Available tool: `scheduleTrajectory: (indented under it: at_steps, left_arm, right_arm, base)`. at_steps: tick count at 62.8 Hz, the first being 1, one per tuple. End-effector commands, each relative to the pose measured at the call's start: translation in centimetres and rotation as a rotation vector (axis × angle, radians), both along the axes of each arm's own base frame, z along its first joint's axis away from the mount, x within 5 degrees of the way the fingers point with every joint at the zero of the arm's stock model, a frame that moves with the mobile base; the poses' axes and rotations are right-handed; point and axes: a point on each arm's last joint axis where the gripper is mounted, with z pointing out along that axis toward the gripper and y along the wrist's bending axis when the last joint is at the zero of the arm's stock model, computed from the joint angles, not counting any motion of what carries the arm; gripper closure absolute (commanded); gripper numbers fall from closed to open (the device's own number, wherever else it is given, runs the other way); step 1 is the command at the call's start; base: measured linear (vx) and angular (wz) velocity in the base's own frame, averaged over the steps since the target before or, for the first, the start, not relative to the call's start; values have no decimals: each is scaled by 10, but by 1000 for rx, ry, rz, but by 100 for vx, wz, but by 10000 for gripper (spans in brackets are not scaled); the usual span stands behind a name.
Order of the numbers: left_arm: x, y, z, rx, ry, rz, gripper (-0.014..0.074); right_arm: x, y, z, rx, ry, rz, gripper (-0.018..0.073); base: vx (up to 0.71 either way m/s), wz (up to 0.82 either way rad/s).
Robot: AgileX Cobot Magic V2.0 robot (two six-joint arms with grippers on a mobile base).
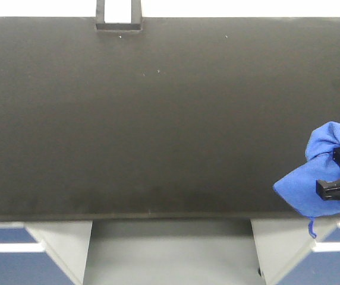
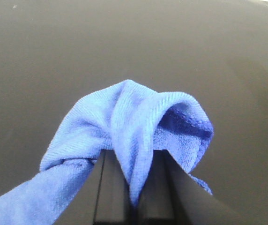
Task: Wipe right workspace with blue cloth
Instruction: 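Drive up to the other black counter holding the cloth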
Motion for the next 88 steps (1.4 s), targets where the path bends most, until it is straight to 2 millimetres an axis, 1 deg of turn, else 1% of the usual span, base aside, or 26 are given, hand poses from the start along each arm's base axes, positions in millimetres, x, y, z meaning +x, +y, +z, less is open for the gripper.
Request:
scheduleTrajectory:
  at_steps: [1, 46, 68, 88]
  left_arm:
    - [1, -1, -2, -8, -65, -6, 602]
    - [1, -1, -2, -8, -65, -6, 602]
    - [1, -1, -2, -8, -65, -6, 602]
    - [1, -1, -2, -8, -65, -6, 602]
  right_arm:
    - [5, 3, 16, 9, -99, 31, 562]
    - [5, 3, 16, 9, -99, 31, 562]
    - [8, 4, 14, 3, -86, 37, 562]
    - [10, 6, 18, 27, -138, 52, 562]
  base:
    - [25, 6]
    - [16, 0]
    - [0, 2]
    - [0, 0]
